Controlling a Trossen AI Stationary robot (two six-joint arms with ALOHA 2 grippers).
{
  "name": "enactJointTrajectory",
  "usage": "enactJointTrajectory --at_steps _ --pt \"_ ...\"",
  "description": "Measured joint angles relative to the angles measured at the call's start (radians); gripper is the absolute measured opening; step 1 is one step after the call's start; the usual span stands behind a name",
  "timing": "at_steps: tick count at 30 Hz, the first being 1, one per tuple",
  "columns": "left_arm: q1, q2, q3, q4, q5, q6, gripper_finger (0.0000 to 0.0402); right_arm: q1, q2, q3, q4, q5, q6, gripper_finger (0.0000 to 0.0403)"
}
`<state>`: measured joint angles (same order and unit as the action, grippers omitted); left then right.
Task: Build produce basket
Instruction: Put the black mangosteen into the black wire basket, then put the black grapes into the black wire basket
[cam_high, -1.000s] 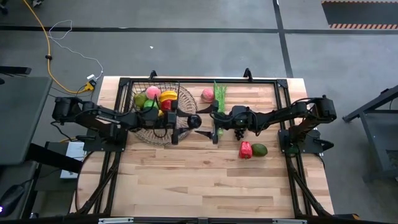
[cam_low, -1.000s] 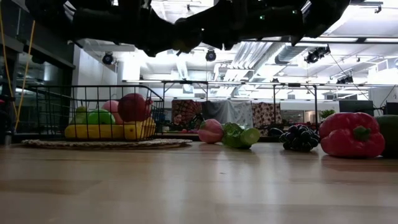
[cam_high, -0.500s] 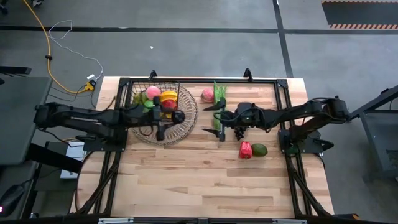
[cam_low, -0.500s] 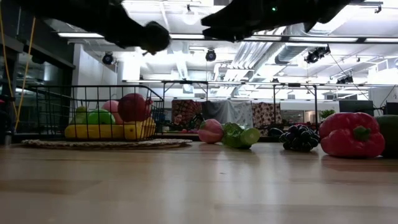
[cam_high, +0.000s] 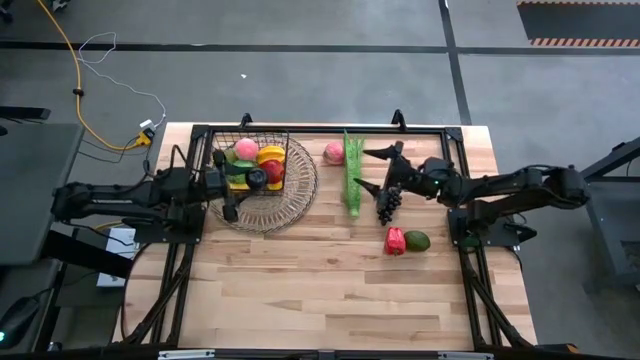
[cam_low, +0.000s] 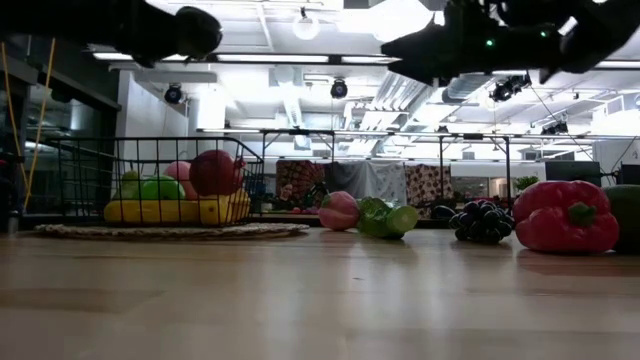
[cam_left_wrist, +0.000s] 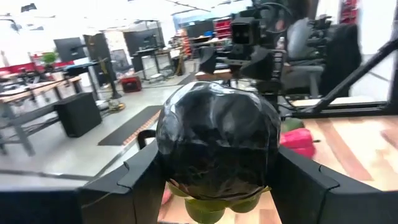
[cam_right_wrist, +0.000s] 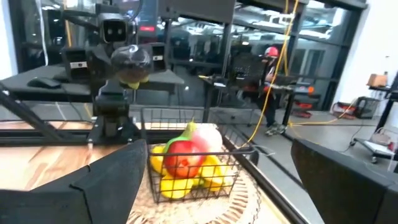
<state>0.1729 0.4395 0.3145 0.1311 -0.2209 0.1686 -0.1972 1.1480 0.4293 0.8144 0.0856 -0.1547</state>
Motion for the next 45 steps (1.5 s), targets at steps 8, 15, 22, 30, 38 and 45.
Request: enactJointTrajectory --at_steps 8,15,22,30,38,45 --pt "0.044 -0.055 0.004 -0.116 -0.172 -0.139 0.0225 -0.025 -0.032 -0.018 -0.003 0.0 -0.002 0.039" --pt "0.13 0.024 0.121 -0.546 -0.342 -0.492 0.0225 -0.026 -0.032 -0.018 -0.009 -0.001 -0.002 0.039" --pt "0.201 0.179 0.145 -0.603 -0.319 -0.558 0.0226 -0.026 -0.032 -0.018 -0.008 -0.002 -0.002 0.039" --pt "0.26 0.323 0.147 -0.539 -0.293 -0.527 0.0234 -0.026 -0.032 -0.018 -0.009 -0.003 -0.002 0.0389" --pt "0.257 0.35 0.193 -0.577 -0.259 -0.53 0.0305 -0.026 -0.031 -0.018 -0.01 -0.003 -0.002 0.0389" --pt "0.235 0.344 0.195 -0.591 -0.225 -0.532 0.0334 -0.026 -0.031 -0.018 -0.017 -0.002 -0.002 0.0389"
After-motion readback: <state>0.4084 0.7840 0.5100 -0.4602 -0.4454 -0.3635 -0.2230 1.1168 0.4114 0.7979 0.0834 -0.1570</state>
